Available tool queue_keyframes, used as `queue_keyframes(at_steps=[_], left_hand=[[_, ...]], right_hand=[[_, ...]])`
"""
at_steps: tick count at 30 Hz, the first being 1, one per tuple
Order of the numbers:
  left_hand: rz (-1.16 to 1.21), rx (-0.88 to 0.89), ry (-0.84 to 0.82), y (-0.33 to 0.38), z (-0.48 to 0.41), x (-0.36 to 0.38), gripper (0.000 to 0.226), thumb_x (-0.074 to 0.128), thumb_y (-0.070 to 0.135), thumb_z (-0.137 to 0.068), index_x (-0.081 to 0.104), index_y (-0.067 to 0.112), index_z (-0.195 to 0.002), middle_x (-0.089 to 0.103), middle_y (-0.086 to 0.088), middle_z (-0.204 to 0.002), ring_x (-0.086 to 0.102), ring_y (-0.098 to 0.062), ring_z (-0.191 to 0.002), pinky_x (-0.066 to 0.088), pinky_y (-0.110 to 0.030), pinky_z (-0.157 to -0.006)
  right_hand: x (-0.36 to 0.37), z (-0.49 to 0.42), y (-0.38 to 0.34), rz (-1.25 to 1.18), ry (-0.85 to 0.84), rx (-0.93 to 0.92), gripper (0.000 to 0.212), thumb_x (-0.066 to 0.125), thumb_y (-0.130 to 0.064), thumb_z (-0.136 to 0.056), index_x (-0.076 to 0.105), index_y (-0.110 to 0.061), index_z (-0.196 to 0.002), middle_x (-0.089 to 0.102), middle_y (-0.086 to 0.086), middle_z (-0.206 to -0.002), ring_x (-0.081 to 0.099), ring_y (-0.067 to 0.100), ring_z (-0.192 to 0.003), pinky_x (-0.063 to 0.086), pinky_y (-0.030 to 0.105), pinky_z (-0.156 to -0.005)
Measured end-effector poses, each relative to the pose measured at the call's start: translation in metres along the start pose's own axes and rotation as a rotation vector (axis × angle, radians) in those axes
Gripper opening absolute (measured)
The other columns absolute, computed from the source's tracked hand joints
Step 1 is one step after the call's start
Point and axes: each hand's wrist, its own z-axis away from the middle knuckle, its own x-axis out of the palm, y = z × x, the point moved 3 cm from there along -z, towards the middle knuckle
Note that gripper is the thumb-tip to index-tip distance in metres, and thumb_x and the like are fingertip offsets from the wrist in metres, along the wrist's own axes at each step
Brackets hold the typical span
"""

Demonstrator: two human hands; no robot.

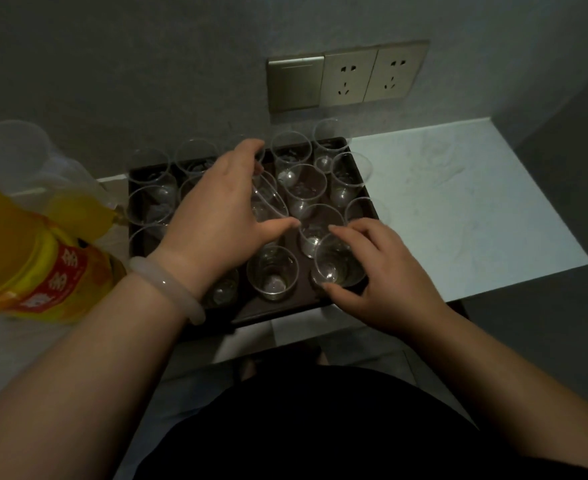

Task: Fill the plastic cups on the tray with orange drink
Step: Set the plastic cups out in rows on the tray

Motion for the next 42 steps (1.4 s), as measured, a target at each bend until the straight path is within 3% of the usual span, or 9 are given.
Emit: queue_keyframes(at_steps=[11, 18, 23, 28, 32, 35, 39, 42], left_hand=[[-0.015, 0.001, 0.000, -0.001, 0.004, 0.000, 0.100, 0.078, 0.052, -0.065, 0.027, 0.021, -0.144, 0.048, 0.000, -0.135, 0.046, -0.011, -0.122, 0.033, -0.019, -0.095], [0.001, 0.010, 0.001, -0.003, 0.005, -0.003, 0.098, 0.077, 0.052, -0.064, 0.029, 0.019, -0.143, 0.050, -0.001, -0.132, 0.048, -0.013, -0.120, 0.038, -0.024, -0.096], [0.010, 0.007, 0.004, -0.005, 0.005, -0.004, 0.098, 0.078, 0.052, -0.064, 0.029, 0.020, -0.143, 0.051, -0.001, -0.131, 0.050, -0.014, -0.118, 0.040, -0.026, -0.096], [0.028, 0.030, -0.012, -0.005, 0.003, -0.002, 0.099, 0.078, 0.051, -0.065, 0.027, 0.021, -0.144, 0.050, 0.000, -0.131, 0.049, -0.014, -0.119, 0.038, -0.025, -0.096], [0.049, 0.117, -0.065, 0.009, -0.001, 0.009, 0.101, 0.080, 0.046, -0.066, 0.023, 0.022, -0.146, 0.049, -0.001, -0.135, 0.050, -0.015, -0.119, 0.044, -0.033, -0.099], [0.154, 0.217, -0.046, 0.029, -0.002, 0.015, 0.100, 0.079, 0.033, -0.070, 0.019, 0.021, -0.149, 0.048, -0.003, -0.137, 0.051, -0.012, -0.119, 0.045, -0.029, -0.097], [0.291, 0.250, 0.007, 0.046, -0.004, 0.017, 0.107, 0.079, 0.025, -0.073, 0.007, 0.018, -0.151, 0.048, 0.000, -0.137, 0.050, -0.001, -0.118, 0.041, -0.014, -0.096], [0.320, 0.258, -0.049, 0.057, -0.009, 0.020, 0.116, 0.079, 0.030, -0.073, -0.007, 0.021, -0.150, 0.042, 0.001, -0.145, 0.043, -0.001, -0.127, 0.035, -0.009, -0.100]], right_hand=[[0.018, -0.002, 0.004, 0.129, -0.103, -0.071, 0.072, 0.062, -0.049, -0.077, 0.042, -0.023, -0.141, 0.053, -0.001, -0.129, 0.053, 0.022, -0.113, 0.050, 0.042, -0.087], [0.022, -0.002, 0.003, 0.139, -0.087, -0.070, 0.070, 0.068, -0.045, -0.075, 0.048, -0.021, -0.138, 0.053, 0.005, -0.136, 0.055, 0.027, -0.118, 0.049, 0.044, -0.092], [0.019, -0.002, 0.002, 0.151, -0.082, -0.050, 0.071, 0.056, -0.058, -0.076, 0.047, -0.026, -0.139, 0.052, 0.002, -0.139, 0.053, 0.025, -0.119, 0.048, 0.044, -0.093], [-0.002, -0.007, 0.000, 0.005, 0.101, 0.038, 0.063, 0.049, -0.057, -0.084, 0.050, -0.022, -0.136, 0.055, -0.001, -0.130, 0.054, 0.019, -0.114, 0.046, 0.040, -0.092], [-0.023, -0.023, -0.017, -0.368, 0.184, 0.131, 0.060, 0.051, -0.054, -0.085, 0.046, -0.027, -0.138, 0.050, -0.014, -0.125, 0.048, -0.006, -0.111, 0.039, 0.008, -0.091], [-0.030, -0.037, -0.031, -0.626, 0.101, 0.195, 0.066, 0.062, -0.048, -0.080, 0.042, -0.033, -0.141, 0.051, -0.013, -0.132, 0.052, -0.008, -0.112, 0.044, 0.007, -0.087], [-0.050, -0.042, -0.031, -0.479, 0.157, 0.106, 0.072, 0.072, -0.045, -0.078, 0.042, -0.028, -0.142, 0.050, -0.013, -0.131, 0.053, -0.011, -0.107, 0.044, 0.008, -0.089], [-0.064, -0.041, -0.023, -0.333, 0.195, 0.063, 0.069, 0.067, -0.053, -0.074, 0.049, -0.027, -0.135, 0.056, -0.013, -0.123, 0.058, -0.004, -0.099, 0.048, 0.012, -0.085]])
